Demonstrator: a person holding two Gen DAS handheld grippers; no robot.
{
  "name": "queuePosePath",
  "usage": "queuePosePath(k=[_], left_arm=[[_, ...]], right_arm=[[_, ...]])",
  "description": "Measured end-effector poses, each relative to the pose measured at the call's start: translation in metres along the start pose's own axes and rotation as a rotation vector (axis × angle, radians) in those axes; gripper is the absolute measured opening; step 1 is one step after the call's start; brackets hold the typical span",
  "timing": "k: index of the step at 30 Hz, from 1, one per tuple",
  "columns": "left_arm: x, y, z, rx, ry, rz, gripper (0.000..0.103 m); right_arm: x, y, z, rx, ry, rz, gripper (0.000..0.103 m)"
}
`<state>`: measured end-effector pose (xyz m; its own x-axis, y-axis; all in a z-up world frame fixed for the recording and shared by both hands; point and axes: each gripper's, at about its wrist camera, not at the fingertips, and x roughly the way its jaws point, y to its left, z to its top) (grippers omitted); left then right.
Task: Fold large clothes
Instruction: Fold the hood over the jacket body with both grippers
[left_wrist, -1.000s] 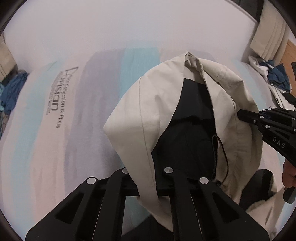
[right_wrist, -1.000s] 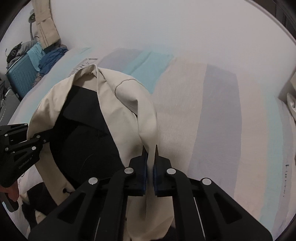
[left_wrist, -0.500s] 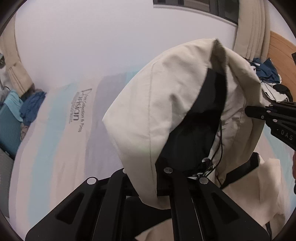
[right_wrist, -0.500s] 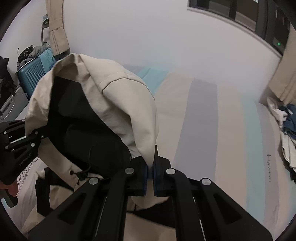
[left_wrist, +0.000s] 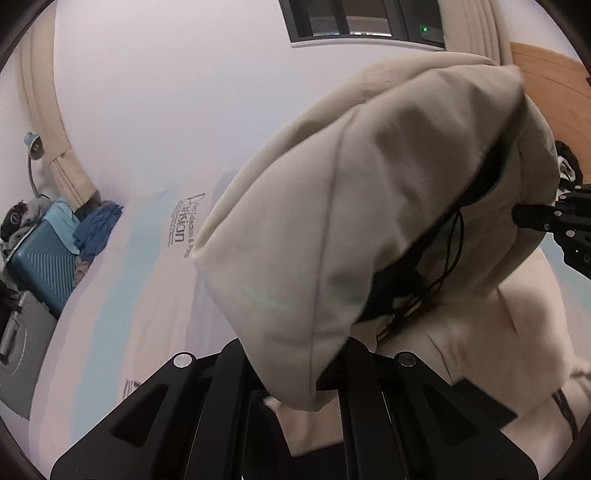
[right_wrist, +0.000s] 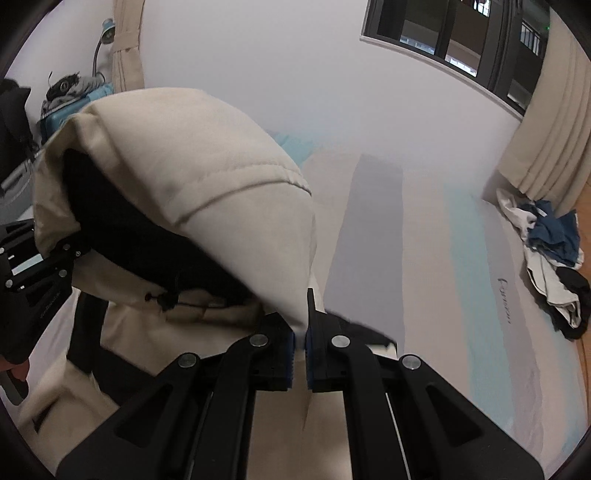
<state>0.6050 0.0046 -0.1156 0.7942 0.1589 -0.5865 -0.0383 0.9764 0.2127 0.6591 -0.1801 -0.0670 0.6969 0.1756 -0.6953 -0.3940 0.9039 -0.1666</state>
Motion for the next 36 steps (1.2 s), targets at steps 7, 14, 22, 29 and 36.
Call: queuePosePath(k=[7, 14, 22, 29, 36], left_arm=[[-0.009, -0.01, -0.049, -0.048, 0.05, -0.019, 0.004], [-0.016, -0.017, -0.086, -0.079, 0.077, -0.05, 0.005], [-0.017, -0.022, -0.124, -0.072, 0.095, -0.117, 0.008], [-0.01, -0.024, -0.148, -0.074, 0.148, -0.161, 0.008], [-0.007, -0.037, -0.16, -0.045, 0.189, -0.18, 0.009]], right_arm=[[-0.019, 0.011, -0.044, -0.018, 0.05, -0.005, 0.003], [-0.024, 0.019, -0.082, -0.053, 0.088, -0.008, 0.003], [-0.018, 0.026, -0.125, -0.083, 0.144, 0.0, 0.003], [-0.004, 0.03, -0.16, -0.091, 0.21, 0.018, 0.003], [0.009, 0.034, -0.18, -0.115, 0.262, 0.032, 0.003]])
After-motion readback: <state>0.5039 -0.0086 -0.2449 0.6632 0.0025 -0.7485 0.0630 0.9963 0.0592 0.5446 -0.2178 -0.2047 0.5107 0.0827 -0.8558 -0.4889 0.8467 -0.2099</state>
